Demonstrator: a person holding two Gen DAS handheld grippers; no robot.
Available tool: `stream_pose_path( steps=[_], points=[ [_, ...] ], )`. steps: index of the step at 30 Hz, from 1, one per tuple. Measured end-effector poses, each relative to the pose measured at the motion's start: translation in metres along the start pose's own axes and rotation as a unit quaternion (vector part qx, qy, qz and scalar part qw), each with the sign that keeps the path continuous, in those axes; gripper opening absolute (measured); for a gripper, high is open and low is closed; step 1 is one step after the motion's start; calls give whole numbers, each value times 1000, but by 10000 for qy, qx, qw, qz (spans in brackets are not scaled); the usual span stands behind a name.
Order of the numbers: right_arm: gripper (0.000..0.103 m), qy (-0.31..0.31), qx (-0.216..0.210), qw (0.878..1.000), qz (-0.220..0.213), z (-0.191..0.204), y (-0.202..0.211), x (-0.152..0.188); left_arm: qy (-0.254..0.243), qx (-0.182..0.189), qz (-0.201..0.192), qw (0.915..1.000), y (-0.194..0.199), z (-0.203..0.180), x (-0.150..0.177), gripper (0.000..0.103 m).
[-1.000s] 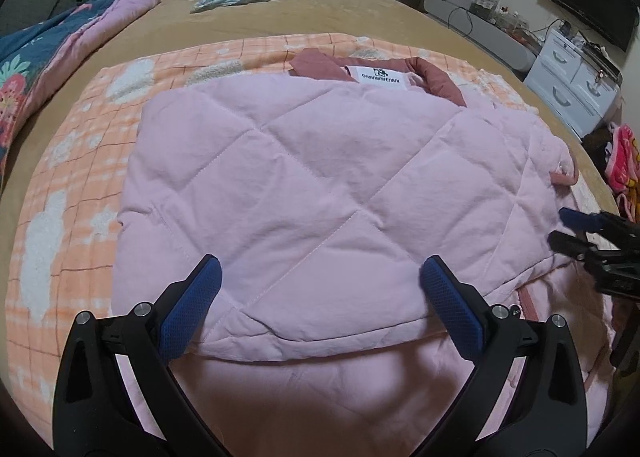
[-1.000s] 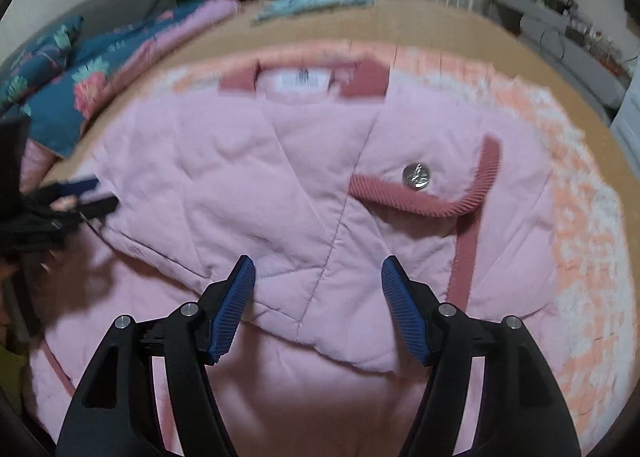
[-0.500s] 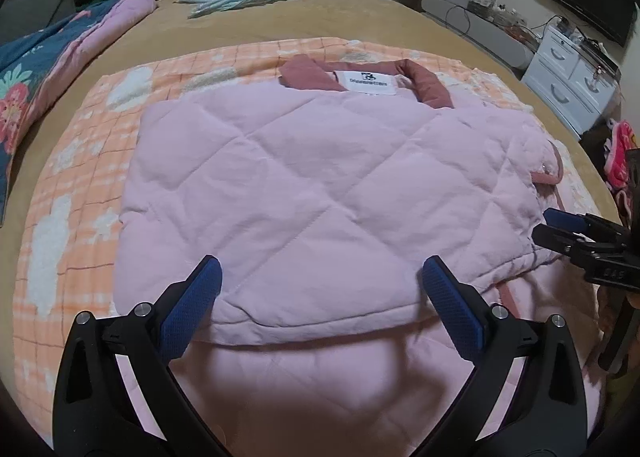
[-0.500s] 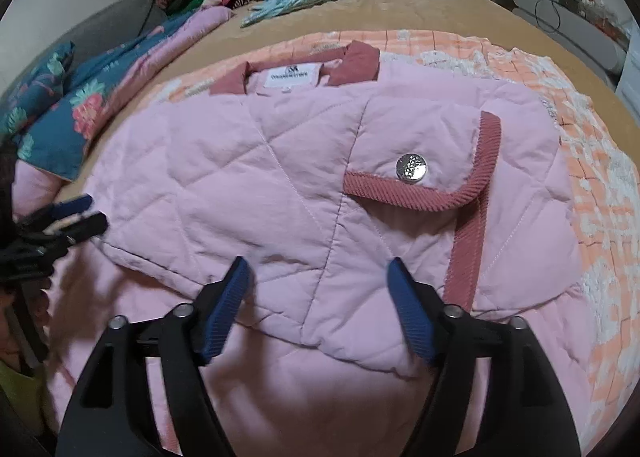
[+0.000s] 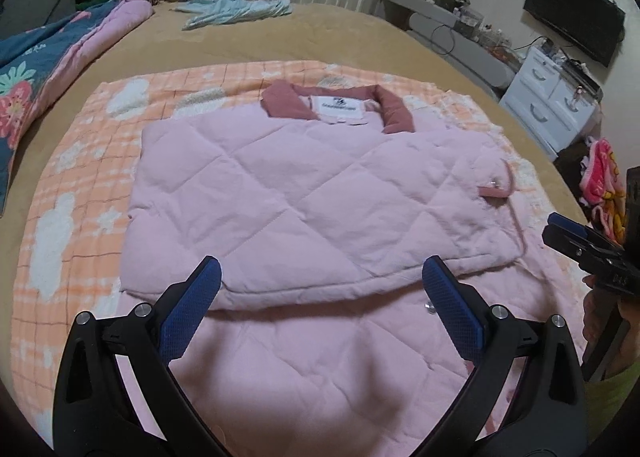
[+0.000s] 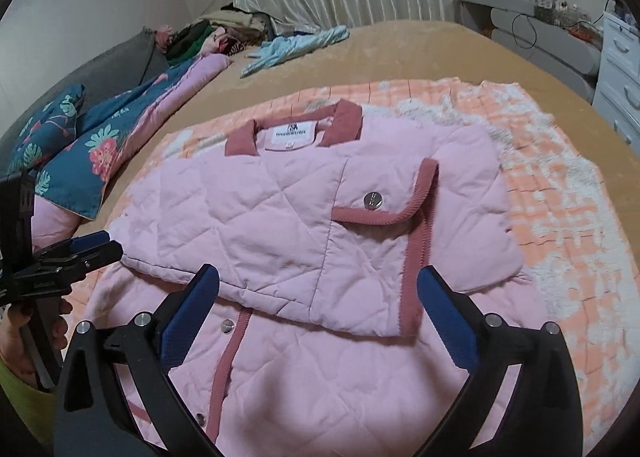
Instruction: Fold large clothes
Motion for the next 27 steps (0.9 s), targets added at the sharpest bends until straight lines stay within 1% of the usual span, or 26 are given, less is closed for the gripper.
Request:
stream_pose_path(
  steps=[5, 10, 13, 19, 27],
  points=[
    [99, -5, 113, 9999, -106, -1, 20, 1, 68, 87, -218, 9997, 30, -11, 4, 95],
    [99, 9, 160, 9998, -139, 2, 42, 13, -13, -63, -440, 9990, 60, -21, 14, 95],
    [99, 5, 173, 9997, -155, 4, 58, 20, 59, 61, -552, 9984, 76, -27, 22, 95],
    [99, 53, 205, 9994, -256, 8, 93, 32, 104, 92, -640, 9979, 100, -38, 43, 95],
    [99, -5, 231, 9986, -469, 0, 136, 45, -32, 76, -651, 9978, 121, -60, 62, 95]
  ],
)
Point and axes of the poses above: each gripper's, at about its wrist camera, not at the fingertips, and y roughly against the way its jaws point, z to its left, x to its underside, the point moved 1 cm from there along -y, roughly the way its jaws point, and after that the axes turned 12 degrees about x, right-handed, at the moved point
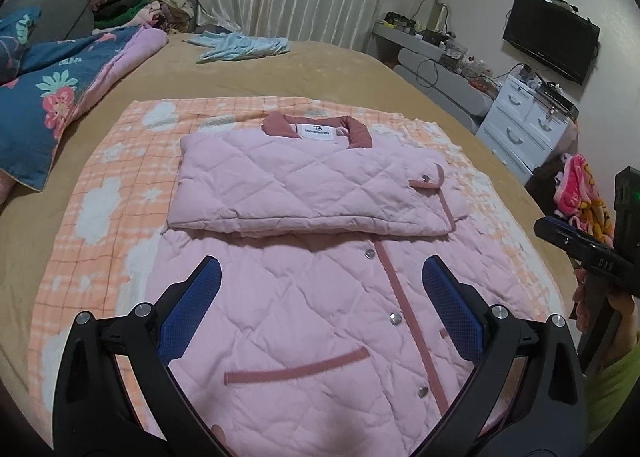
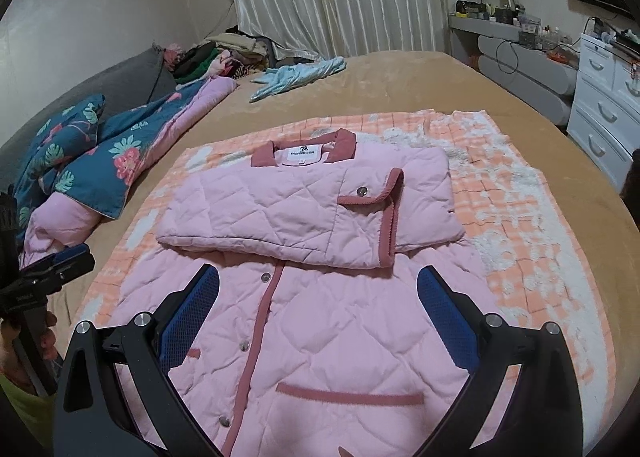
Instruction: Fold large clothes
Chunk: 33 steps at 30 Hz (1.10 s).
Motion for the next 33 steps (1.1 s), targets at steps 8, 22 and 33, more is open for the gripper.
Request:
stream_pose_path(
  steps=[8, 22, 33],
  points=[
    [99, -90, 29, 9999, -113, -10, 29, 13, -144, 5, -98, 9998, 18, -20, 9, 95],
    [99, -107, 61, 9996, -241, -25, 63, 38, -367, 20, -76, 9993, 30, -49, 33, 95],
    [99, -70, 130, 9997, -188, -36, 72, 58, -405, -59, -80, 9991, 34, -57, 52, 95]
  ],
)
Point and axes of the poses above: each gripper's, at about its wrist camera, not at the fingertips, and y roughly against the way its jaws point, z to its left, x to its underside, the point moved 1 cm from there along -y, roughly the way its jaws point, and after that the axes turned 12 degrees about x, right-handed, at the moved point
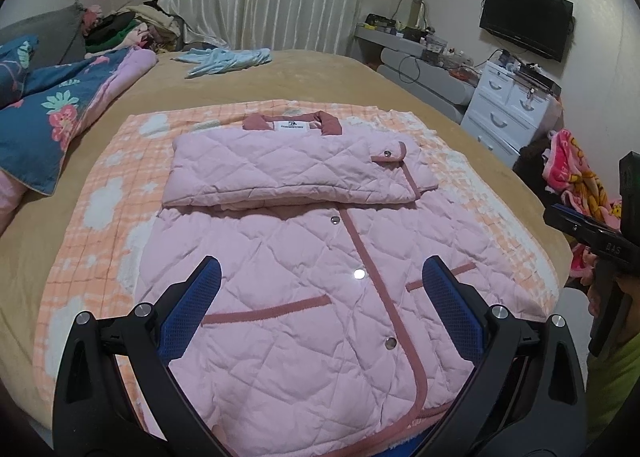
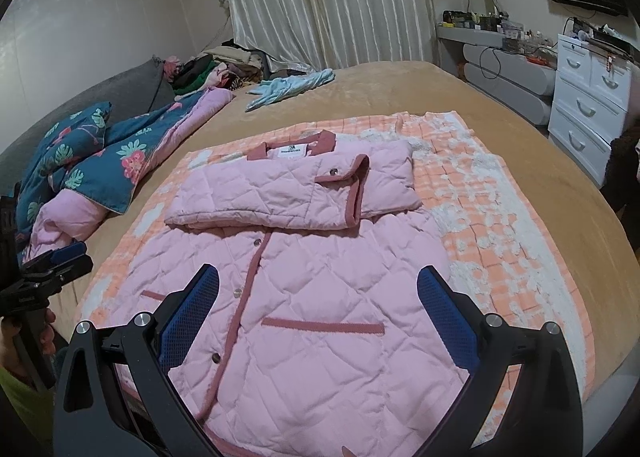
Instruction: Fold large clothes
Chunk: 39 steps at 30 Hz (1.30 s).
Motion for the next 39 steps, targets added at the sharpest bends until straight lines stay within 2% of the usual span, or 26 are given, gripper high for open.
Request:
stream_pose_path(
  steps=[15, 24, 39],
  points=[
    [99, 121, 126, 9998, 86, -17, 7, 26, 135, -210, 64, 9997, 3, 12, 30, 95],
    [99, 337, 107, 9990, 258, -14, -6, 50, 201, -428, 268, 9985, 1, 26, 58, 95],
    [99, 259, 347, 9978, 496, -37, -16, 72, 315, -672, 643, 9952, -9, 42, 94, 95]
  ],
)
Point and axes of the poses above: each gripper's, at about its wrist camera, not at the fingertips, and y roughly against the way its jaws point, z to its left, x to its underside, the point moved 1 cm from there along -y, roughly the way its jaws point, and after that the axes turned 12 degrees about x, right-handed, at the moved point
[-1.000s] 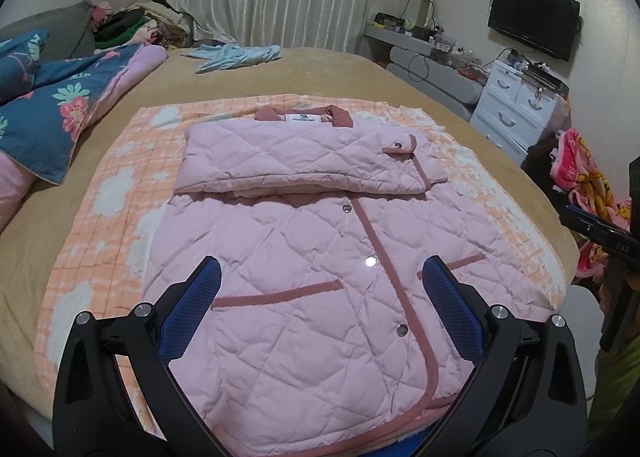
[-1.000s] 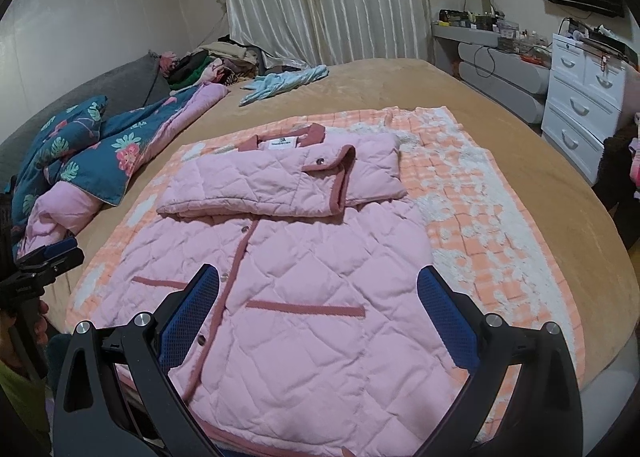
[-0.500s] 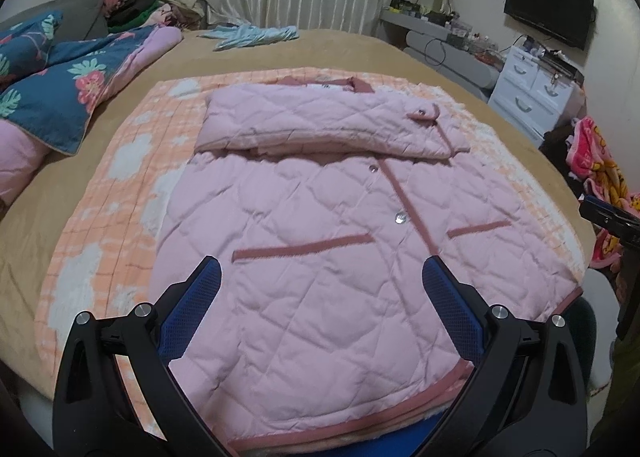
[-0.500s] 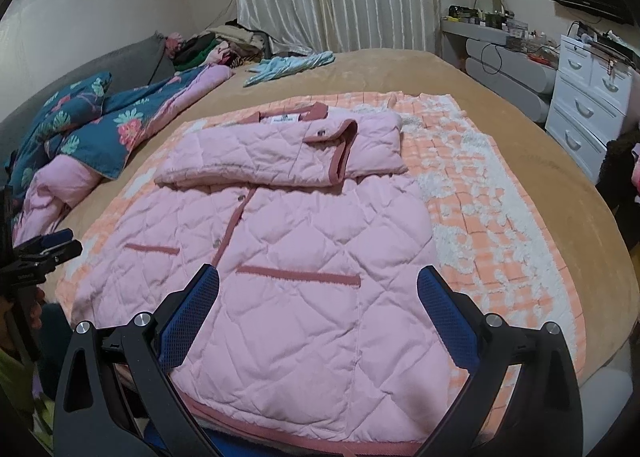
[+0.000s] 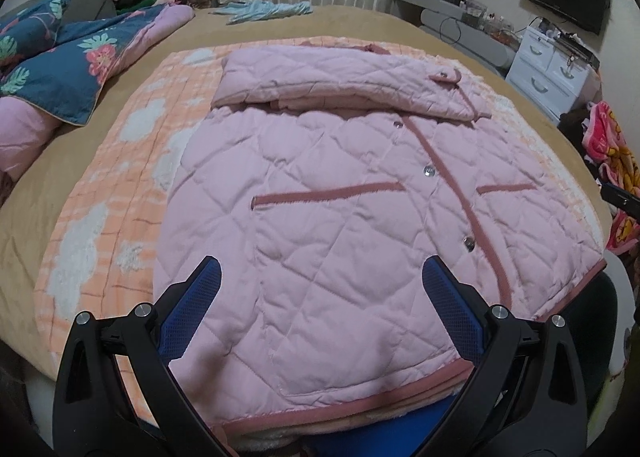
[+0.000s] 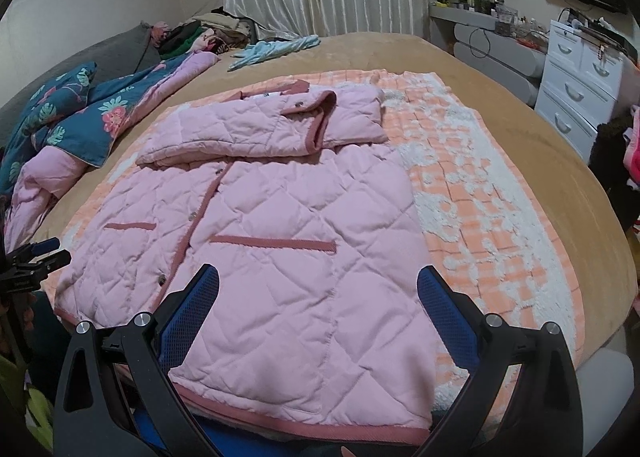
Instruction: Fold large clothes
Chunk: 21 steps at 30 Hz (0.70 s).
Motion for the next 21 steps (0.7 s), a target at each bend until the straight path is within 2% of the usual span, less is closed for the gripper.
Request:
stream_pose_path(
  steps=[9, 21],
  points=[
    [99, -5, 166, 9993, 349, -17, -15, 23, 170, -26, 175, 9997, -9, 13, 17, 95],
    [99, -130, 95, 9941, 1070, -37, -40, 64, 520, -173, 439, 9975, -12, 43, 39, 95]
  ],
)
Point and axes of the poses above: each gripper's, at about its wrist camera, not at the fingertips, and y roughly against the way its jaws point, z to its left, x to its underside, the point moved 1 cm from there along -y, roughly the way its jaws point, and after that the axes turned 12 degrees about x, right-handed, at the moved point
